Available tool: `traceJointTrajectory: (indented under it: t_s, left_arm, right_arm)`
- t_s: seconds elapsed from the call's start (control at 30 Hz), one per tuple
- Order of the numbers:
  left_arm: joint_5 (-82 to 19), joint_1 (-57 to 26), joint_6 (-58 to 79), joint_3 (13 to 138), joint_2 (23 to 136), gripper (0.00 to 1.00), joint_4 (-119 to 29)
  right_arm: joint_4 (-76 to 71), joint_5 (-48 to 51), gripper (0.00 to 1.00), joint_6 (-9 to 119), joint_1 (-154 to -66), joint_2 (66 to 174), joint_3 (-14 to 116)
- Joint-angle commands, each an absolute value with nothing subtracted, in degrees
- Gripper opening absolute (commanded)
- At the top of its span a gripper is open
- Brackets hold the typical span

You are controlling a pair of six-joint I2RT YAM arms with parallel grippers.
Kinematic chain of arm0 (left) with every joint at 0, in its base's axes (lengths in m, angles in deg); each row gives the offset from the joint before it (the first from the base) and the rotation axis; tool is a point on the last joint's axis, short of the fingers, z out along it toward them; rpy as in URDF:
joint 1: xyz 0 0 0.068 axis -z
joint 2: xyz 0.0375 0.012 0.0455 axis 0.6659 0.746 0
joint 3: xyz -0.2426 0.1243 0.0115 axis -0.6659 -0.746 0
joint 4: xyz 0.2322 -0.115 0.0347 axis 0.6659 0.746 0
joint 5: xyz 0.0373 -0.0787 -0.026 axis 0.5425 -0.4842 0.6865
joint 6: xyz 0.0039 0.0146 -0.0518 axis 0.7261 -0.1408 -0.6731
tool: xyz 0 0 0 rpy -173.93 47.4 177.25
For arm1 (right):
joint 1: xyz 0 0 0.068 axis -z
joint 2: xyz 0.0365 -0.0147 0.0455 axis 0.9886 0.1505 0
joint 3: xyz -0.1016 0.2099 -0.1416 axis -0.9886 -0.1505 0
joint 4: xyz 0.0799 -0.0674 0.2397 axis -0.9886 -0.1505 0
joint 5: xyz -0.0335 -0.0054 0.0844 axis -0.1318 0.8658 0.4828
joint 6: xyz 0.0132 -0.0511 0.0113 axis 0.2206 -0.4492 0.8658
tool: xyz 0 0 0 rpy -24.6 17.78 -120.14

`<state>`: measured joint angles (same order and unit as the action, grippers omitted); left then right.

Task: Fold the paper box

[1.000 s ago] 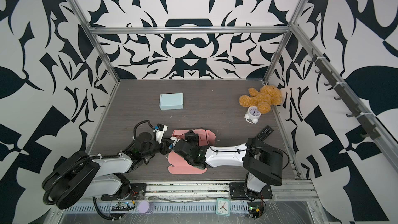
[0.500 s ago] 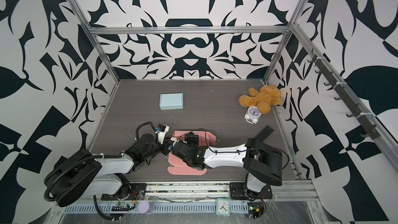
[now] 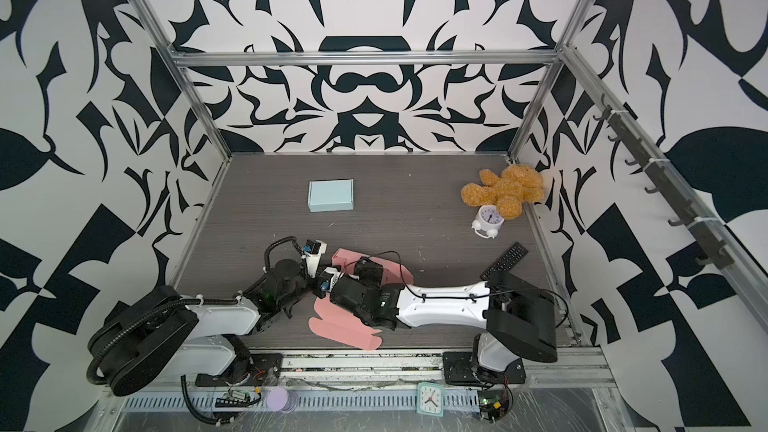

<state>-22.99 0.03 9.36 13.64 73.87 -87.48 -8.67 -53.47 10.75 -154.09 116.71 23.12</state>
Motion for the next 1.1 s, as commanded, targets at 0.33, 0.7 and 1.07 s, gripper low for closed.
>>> traceJointTrajectory:
  t_s: [0.33, 0.7, 1.07]
  left_arm:
    - [-20.65, 0.61, 12.11, 14.92, 73.16, 0.21, -86.58]
    - [-19.78, 1.31, 12.92, 15.95, 73.82, 0.21, -86.09]
    - [-18.27, 2.26, 14.11, 16.58, 75.02, 0.21, -85.87]
  right_arm:
    - [-12.97, -39.46, 0.67, 35.36, -148.54, 101.11, 25.43]
    - [-23.16, -11.62, 0.66, 53.23, -130.01, 112.80, 35.77]
    - [-20.50, -0.23, 0.61, 57.83, -125.20, 122.41, 36.35]
